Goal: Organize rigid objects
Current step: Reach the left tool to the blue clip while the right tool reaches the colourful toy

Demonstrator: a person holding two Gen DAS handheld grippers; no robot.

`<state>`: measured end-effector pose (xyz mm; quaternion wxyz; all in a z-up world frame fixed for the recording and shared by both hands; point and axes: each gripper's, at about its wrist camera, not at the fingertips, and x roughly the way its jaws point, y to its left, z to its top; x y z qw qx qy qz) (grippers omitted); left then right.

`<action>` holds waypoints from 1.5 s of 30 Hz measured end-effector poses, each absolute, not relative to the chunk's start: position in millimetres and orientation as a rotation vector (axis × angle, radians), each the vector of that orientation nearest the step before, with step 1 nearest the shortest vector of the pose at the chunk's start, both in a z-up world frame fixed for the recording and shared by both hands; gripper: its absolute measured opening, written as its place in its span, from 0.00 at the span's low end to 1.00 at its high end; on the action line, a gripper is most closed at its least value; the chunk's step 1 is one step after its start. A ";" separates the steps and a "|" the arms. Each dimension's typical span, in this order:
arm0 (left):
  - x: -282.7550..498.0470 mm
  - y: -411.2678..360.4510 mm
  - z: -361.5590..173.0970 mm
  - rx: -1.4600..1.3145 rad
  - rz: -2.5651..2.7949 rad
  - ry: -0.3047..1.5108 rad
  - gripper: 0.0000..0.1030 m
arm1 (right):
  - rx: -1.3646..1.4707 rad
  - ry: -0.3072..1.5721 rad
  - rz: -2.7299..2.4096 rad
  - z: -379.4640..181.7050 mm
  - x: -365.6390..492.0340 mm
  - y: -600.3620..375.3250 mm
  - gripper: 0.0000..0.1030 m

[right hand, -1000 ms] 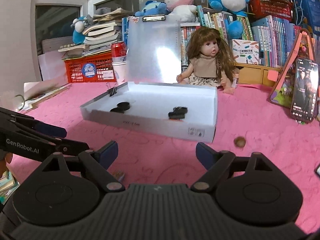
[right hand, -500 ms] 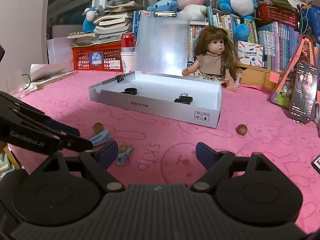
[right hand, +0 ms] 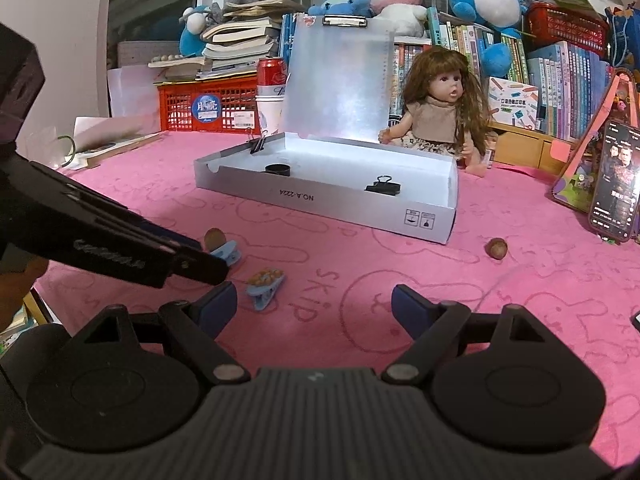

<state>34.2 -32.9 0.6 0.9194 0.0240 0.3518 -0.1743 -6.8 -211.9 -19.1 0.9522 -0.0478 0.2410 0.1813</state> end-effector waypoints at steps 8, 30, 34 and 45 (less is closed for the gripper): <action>33.7 -31.7 0.7 0.058 -0.334 0.712 0.16 | -0.087 0.494 0.390 -21.1 -5.7 -206.8 0.84; 19.7 -13.4 3.5 0.072 -0.306 0.701 0.16 | -0.082 0.501 0.423 -24.7 -2.5 -188.2 0.21; 16.2 -12.6 2.4 0.085 -0.308 0.697 0.17 | -0.097 0.509 0.431 -23.7 -4.0 -190.8 0.21; 7.8 -3.1 -0.6 0.121 -0.288 0.693 0.27 | -0.153 0.511 0.376 -22.3 -6.6 -201.6 0.42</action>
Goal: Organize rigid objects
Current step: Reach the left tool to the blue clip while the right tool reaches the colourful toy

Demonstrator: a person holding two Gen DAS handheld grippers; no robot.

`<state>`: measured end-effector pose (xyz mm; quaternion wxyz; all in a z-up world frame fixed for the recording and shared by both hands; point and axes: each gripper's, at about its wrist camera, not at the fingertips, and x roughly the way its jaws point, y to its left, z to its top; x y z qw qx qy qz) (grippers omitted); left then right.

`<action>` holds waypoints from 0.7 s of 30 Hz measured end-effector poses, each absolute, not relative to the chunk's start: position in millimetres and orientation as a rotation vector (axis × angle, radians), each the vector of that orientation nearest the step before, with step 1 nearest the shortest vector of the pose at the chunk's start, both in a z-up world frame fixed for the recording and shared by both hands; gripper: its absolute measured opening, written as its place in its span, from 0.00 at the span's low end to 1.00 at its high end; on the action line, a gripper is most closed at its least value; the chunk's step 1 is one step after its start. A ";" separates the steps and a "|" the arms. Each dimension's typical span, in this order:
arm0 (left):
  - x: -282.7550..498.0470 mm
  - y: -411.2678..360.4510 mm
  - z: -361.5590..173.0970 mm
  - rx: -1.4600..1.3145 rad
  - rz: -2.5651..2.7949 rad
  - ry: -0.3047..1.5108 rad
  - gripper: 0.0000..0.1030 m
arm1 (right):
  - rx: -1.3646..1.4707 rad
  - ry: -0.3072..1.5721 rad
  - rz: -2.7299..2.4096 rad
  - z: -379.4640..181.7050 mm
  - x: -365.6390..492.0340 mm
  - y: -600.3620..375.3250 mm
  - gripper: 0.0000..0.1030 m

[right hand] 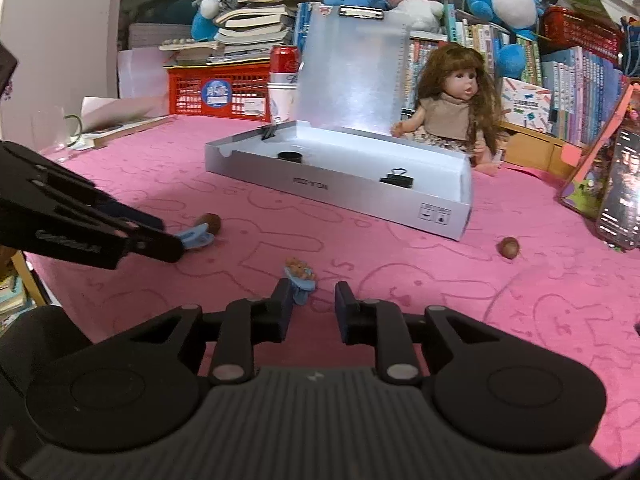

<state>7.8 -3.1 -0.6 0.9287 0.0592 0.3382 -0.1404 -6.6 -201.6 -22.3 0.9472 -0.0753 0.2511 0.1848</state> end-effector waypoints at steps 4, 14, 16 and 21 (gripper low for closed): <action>8.3 2.9 -1.1 0.121 -0.260 0.694 0.29 | -0.157 0.512 0.359 -22.0 -4.8 -205.8 0.45; 11.5 12.4 -1.0 0.093 -0.199 0.688 0.34 | -0.093 0.527 0.201 -21.8 4.4 -221.1 0.45; 9.1 11.9 -0.1 0.075 -0.193 0.681 0.37 | -0.056 0.522 0.166 -21.7 2.7 -223.4 0.46; -0.8 7.5 4.5 0.022 -0.194 0.639 0.49 | 0.036 0.466 0.189 -20.6 -9.4 -225.4 0.58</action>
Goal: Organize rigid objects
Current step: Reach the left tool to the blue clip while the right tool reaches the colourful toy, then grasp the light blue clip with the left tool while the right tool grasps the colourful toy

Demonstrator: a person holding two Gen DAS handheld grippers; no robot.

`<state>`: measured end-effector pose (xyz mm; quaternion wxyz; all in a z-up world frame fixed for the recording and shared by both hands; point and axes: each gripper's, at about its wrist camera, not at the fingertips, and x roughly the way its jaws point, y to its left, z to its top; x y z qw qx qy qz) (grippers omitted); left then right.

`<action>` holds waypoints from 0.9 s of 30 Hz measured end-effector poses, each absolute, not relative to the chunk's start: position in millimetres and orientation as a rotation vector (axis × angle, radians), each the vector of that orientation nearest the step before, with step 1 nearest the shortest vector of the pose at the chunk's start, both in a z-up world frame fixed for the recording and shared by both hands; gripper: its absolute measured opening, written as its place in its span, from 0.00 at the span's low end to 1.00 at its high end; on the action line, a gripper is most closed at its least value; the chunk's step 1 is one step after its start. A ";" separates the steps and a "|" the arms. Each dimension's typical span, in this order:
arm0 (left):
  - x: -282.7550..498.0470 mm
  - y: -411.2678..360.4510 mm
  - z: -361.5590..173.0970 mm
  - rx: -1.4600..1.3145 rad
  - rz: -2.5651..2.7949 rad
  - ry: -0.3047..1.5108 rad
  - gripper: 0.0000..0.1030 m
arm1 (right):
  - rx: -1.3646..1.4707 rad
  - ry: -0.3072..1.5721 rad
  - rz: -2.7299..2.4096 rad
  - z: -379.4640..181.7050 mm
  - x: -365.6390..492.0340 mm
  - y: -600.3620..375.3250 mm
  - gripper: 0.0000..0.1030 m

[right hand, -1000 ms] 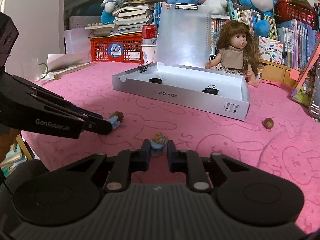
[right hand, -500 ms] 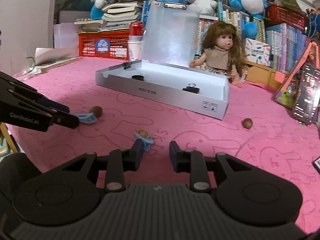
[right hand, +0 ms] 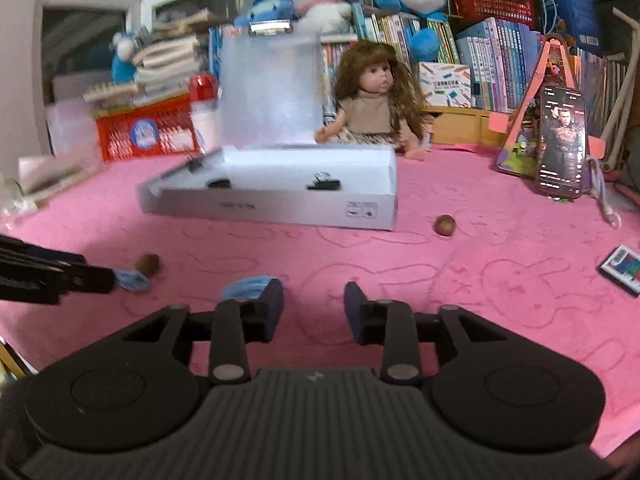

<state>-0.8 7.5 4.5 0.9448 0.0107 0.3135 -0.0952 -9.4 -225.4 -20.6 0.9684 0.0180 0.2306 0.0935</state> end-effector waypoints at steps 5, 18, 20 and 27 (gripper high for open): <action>-1.2 -2.9 0.8 -0.016 -0.178 0.627 0.51 | -0.019 0.399 0.267 -21.5 -17.0 -216.1 0.71; 4.0 -7.4 -7.3 -0.057 -0.151 0.643 0.53 | -0.046 0.435 0.375 -29.6 7.7 -210.1 0.60; 4.4 -8.5 -7.6 -0.058 -0.149 0.640 0.54 | -0.046 0.446 0.379 -30.9 7.5 -207.5 0.42; 8.4 -15.0 -10.3 -0.057 -0.135 0.620 0.59 | -0.022 0.422 0.322 -32.0 0.6 -207.9 0.42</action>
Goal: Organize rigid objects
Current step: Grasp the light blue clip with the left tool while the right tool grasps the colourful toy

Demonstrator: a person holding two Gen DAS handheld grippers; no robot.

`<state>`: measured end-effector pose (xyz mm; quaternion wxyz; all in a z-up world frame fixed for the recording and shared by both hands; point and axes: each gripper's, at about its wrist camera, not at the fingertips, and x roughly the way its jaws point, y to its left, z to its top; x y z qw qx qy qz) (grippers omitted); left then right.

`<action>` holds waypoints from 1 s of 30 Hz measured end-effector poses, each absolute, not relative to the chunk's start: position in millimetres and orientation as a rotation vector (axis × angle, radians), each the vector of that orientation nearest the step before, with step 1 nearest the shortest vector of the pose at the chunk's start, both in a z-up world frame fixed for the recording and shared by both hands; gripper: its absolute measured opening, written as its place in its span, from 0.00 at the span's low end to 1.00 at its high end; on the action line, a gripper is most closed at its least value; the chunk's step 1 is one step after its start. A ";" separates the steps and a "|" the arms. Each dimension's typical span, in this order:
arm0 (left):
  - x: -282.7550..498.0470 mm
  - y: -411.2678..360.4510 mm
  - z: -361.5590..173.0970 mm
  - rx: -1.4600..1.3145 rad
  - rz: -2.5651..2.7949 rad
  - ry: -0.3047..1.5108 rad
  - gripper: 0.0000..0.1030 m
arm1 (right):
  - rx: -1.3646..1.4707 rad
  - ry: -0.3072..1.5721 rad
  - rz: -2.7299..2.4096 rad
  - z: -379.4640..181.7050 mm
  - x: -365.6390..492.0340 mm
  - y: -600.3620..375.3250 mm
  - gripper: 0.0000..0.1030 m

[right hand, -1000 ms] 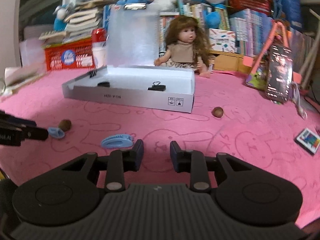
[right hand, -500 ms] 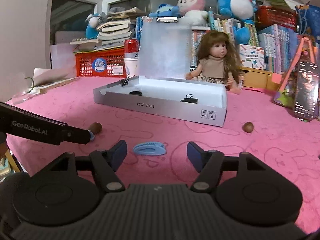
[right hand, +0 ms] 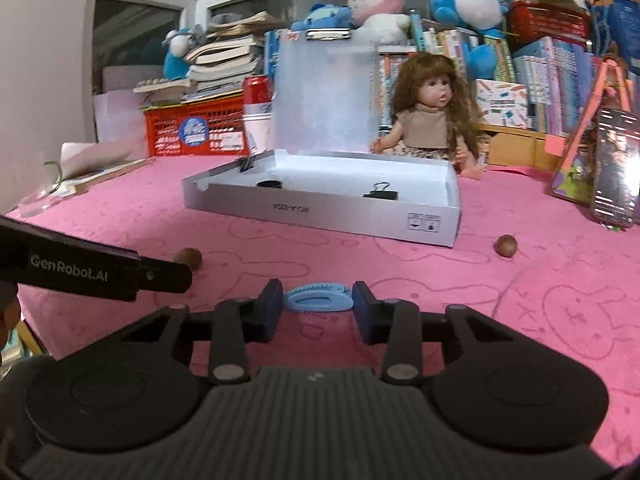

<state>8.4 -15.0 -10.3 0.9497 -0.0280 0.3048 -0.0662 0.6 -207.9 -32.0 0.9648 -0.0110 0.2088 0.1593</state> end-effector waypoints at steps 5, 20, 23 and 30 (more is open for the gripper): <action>11.2 -22.2 -13.9 -0.038 -0.120 0.602 0.61 | 0.004 0.416 0.274 -27.1 1.6 -213.0 0.42; 9.2 -23.1 -14.4 0.005 -0.078 0.575 0.36 | -0.006 0.390 0.254 -23.4 -2.3 -208.5 0.42; 8.4 -21.8 -12.3 0.010 -0.081 0.568 0.36 | -0.004 0.389 0.248 -21.7 -1.2 -209.1 0.42; 5.5 -20.0 1.5 0.016 -0.093 0.534 0.36 | 0.016 0.388 0.228 -16.6 1.8 -213.0 0.42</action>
